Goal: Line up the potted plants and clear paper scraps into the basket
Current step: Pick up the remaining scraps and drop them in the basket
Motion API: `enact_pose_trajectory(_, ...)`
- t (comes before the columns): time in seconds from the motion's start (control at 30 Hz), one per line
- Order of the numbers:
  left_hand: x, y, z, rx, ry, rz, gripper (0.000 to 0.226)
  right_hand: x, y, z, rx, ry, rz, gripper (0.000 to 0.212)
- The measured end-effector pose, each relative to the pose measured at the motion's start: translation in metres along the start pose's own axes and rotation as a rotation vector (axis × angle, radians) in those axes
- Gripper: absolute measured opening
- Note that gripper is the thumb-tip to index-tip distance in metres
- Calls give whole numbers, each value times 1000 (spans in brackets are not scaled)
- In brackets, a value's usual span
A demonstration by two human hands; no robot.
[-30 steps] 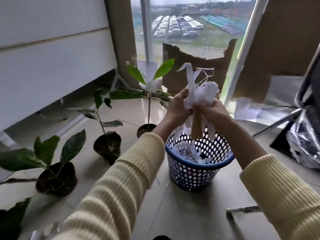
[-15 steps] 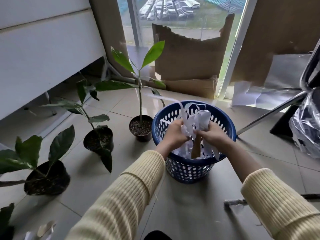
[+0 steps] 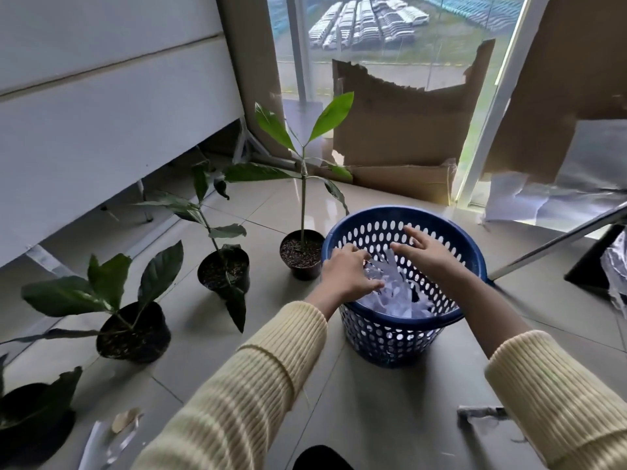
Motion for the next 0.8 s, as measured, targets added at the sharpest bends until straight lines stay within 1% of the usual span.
enact_pose_trajectory(0.17,-19,24,-31,154,14,-49,75,-31,16,27,50,-101,-66,61)
enact_pose_trajectory(0.33,-55,71,-67,357,70,-164,69,-61,56,82,56,-252,-152,39)
enact_pose_trajectory(0.43,-88,110,-85,445,80,-267,63,-71,90,129,-46,-338,-123,24)
enact_pose_trajectory(0.5,-114,145,-95,489,76,-353,60,-73,117,167,-145,-351,-102,24)
enact_pose_trajectory(0.63,-159,212,-106,517,57,-508,57,-68,168,227,-281,-306,-117,18)
enact_pose_trajectory(0.8,-210,315,-113,525,10,-732,57,-56,247,299,-499,-202,-134,27)
Point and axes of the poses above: each hand's wrist, its own y-axis away from the middle knuckle, its own z-axis out of the palm, x = y × z, the point moved 3 cm from there along -y, towards the middle knuckle, and after that the axes turned 12 degrees about x, right-handed, at the moved point
